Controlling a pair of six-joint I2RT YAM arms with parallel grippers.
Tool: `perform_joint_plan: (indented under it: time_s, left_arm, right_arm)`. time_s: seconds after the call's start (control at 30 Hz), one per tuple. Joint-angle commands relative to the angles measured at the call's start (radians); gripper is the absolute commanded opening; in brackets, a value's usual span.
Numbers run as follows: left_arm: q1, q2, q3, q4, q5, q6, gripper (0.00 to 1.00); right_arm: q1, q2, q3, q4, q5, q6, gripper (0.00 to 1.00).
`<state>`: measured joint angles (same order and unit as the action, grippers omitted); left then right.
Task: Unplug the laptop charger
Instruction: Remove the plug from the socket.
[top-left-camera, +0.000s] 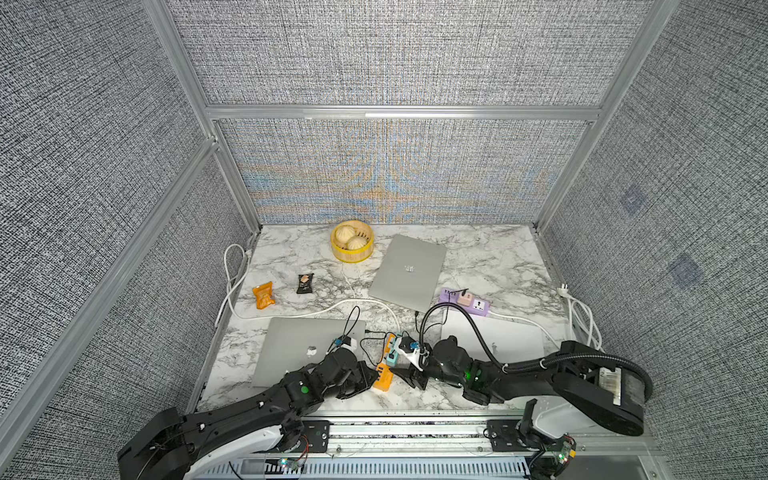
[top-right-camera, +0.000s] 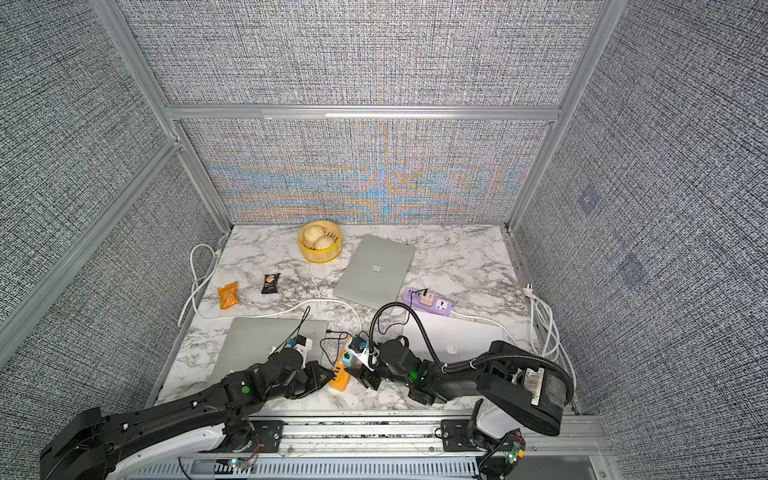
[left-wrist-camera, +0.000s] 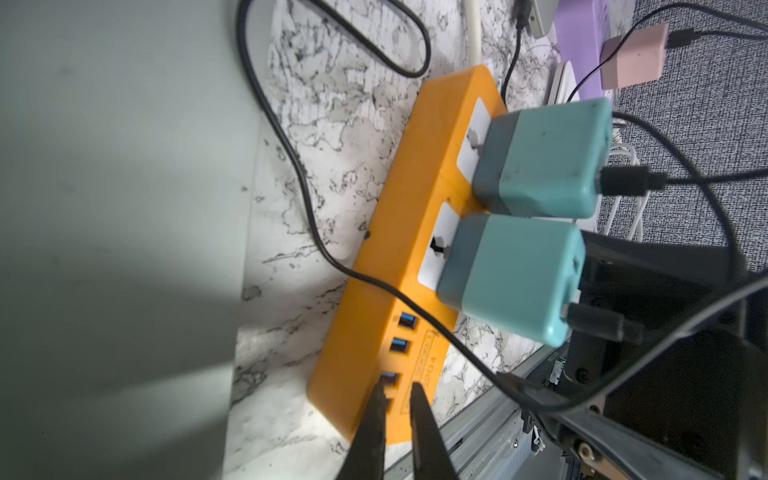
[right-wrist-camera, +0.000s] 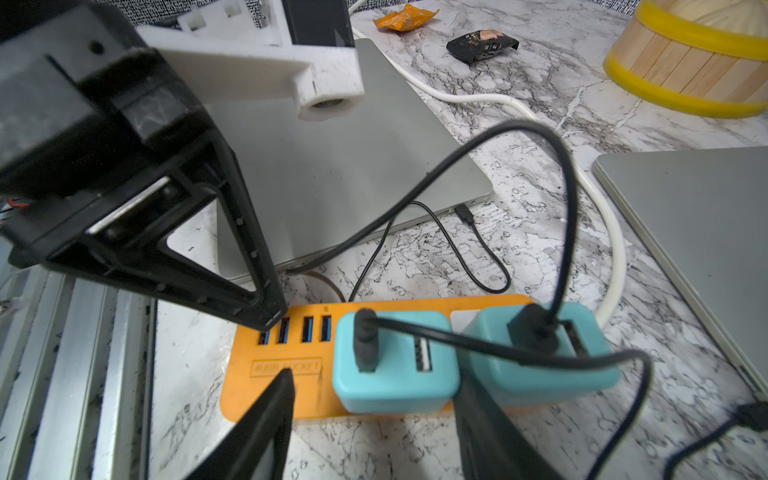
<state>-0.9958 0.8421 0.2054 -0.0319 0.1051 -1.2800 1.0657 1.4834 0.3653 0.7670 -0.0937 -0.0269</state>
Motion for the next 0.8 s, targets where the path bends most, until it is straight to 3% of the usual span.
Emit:
perform_joint_plan:
  time_s: [0.0,0.27,0.77]
  left_arm:
    - [0.003,0.004,-0.003,-0.003,0.002,-0.001,0.14]
    - [0.009,0.038,0.002,0.004,0.014,-0.005,0.15]
    - [0.02,0.004,-0.016,-0.033,0.001,-0.034,0.15]
  right_arm:
    - [-0.001,0.008,0.01,0.036,-0.009,-0.011,0.61]
    - [0.0,0.026,0.016,0.047,-0.004,-0.025,0.57]
    - [0.004,0.034,0.006,0.057,-0.014,-0.065,0.36]
